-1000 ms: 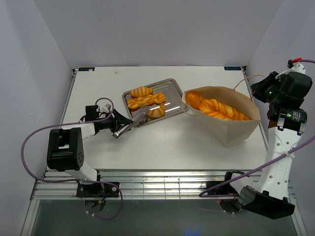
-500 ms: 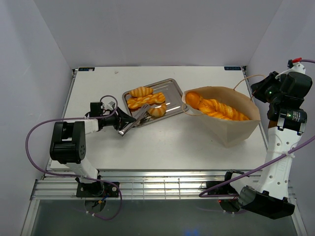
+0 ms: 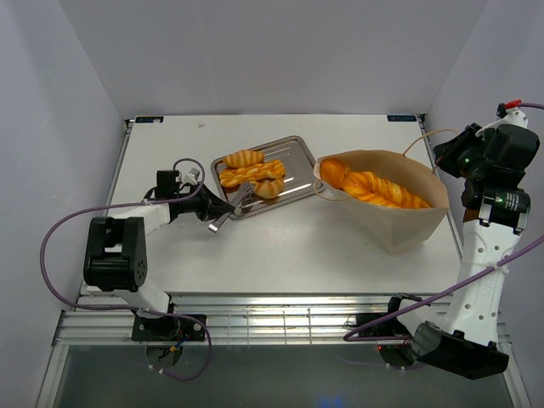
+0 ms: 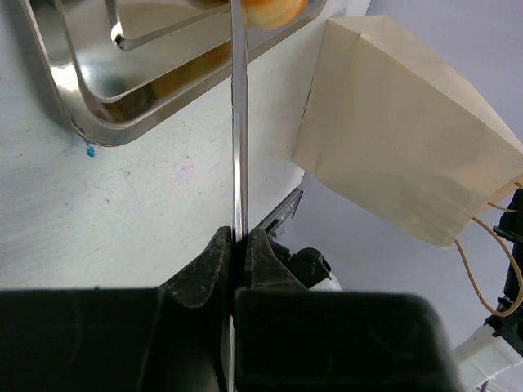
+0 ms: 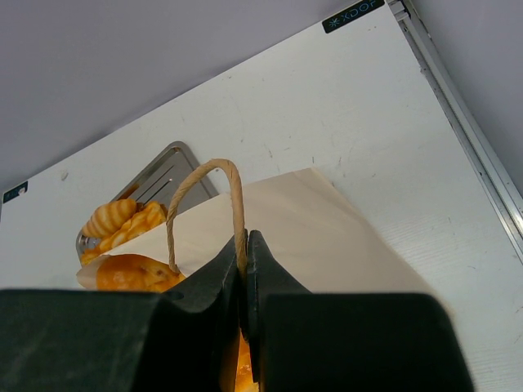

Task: Place the fake bread into the paper bag
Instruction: Pick up the fake bread from the plate, then place the fake bread in the paper bag.

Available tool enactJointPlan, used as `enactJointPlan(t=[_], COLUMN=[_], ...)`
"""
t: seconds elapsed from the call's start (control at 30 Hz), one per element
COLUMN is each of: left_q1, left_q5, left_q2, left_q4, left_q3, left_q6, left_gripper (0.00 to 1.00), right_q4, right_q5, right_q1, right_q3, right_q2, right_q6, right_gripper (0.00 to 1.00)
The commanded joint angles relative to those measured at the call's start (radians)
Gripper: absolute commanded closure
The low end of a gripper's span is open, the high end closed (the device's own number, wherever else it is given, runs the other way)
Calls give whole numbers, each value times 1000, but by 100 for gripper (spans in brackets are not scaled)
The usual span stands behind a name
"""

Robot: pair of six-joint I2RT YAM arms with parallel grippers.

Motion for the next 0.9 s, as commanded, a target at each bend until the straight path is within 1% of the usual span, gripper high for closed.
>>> enactJointPlan(t=[0.0,0.03,0.1,0.17,0.33,0.4,0.47,0.53,0.57,0.63,0.67,0.77,0.83,0.87], left_q1=[1,1,1,1,-8,-45,-91,-198,-279,-346,-402,-477,-510,-548], left_q5=[-69,-83,-118,-134,-91,-85,-91,-118,-129,-166,-181,-252,-269,-284], left_q2=[-142,-193,-242,-314,-420,-433,-437,-428,-410,-388,-382,-385,-388,-390], left_q4=[-123,-149,-212,-240,-260,-255,-257,-258,-263,-281,-290,-301,-304,-304], left_q3=[84,119,153,199,300,341,409,456,505,549,564,584,573,567], left_q6=[80,109,133,151,140,142,149,156,163,169,174,182,183,182], left_gripper=[96,96,97,97,97,96,94,93,93,93,93,93,93,93], right_q4=[67,67,69,69,72,72,70,70,69,69,70,67,69,69], right_q5=[5,5,5,3,-3,-3,-2,1,2,2,2,6,5,5], right_q1=[-5,-4,-4,-4,-4,-5,-4,-4,-4,-5,-4,-4,-5,-4], right_q3=[35,35,33,30,32,35,38,38,36,36,39,41,41,39], right_q2=[-22,-22,-25,-27,-28,-28,-30,-28,-28,-28,-28,-28,-30,-30], right_q6=[3,3,4,7,16,18,16,16,16,16,16,15,13,15], right_gripper=[92,92,92,92,92,92,92,92,92,92,92,92,92,92])
